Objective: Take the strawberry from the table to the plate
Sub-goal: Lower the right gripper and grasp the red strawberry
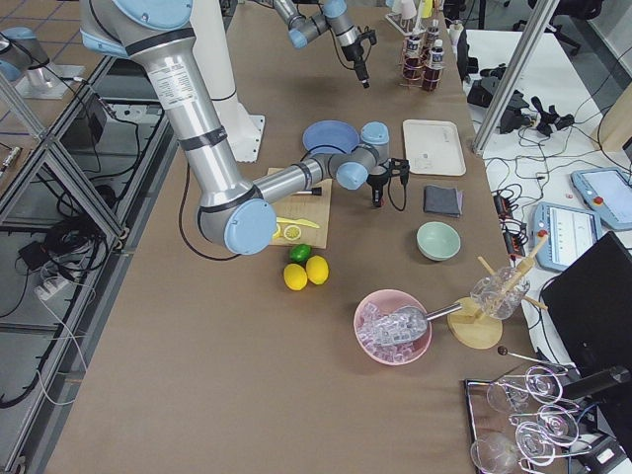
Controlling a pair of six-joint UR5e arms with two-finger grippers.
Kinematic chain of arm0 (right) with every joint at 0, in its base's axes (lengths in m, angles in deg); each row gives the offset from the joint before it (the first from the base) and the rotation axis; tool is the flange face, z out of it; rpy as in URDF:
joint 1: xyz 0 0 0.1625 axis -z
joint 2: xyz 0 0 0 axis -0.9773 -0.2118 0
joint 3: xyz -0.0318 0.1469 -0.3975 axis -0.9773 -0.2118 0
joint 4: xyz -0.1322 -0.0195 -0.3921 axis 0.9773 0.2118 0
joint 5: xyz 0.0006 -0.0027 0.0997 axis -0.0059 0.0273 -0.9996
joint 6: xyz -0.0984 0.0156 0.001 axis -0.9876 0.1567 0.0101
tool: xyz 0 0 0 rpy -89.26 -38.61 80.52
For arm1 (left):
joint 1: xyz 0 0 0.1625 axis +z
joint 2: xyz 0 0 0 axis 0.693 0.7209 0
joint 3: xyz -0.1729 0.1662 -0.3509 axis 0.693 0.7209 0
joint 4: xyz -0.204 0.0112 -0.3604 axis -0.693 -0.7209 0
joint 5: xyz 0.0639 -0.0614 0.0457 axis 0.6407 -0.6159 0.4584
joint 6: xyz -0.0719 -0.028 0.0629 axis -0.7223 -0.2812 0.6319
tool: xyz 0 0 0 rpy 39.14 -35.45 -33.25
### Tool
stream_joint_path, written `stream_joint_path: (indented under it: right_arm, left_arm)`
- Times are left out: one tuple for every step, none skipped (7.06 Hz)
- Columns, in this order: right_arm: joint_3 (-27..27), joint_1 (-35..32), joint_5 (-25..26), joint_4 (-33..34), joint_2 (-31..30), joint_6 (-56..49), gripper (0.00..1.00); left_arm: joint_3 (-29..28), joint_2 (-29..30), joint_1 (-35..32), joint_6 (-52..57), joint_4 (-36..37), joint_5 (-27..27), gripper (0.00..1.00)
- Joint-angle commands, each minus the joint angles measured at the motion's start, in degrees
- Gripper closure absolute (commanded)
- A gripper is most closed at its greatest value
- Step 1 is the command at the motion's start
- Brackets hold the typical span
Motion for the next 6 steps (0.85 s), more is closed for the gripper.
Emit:
stream_joint_path:
  right_arm:
    - [1.26,-2.58,-3.71,0.91,1.85,-0.23,1.0]
    - [3.27,-2.67,-4.08,3.35,2.99,-0.22,1.0]
    - [5.47,-1.89,-3.91,7.55,5.44,-0.22,1.0]
    - [8.27,0.55,-2.69,11.33,7.03,-0.05,1.0]
    - [11.17,3.62,-0.16,14.68,8.43,0.3,1.0]
    - [13.9,7.4,4.22,18.71,9.93,0.65,1.0]
  left_arm:
    - [0.01,-0.09,-2.1,0.0,-0.07,-1.43,0.02]
    - [0.19,-2.27,-4.37,0.17,-0.16,-2.58,0.02]
    - [0.1,-3.86,-7.44,1.92,0.01,-3.03,0.02]
    - [-0.16,-6.4,-10.69,10.2,0.01,-6.6,0.02]
    - [-0.42,-8.86,-13.68,19.51,0.01,-9.16,0.02]
    - [-0.42,-11.49,-16.93,22.3,0.19,-13.1,0.02]
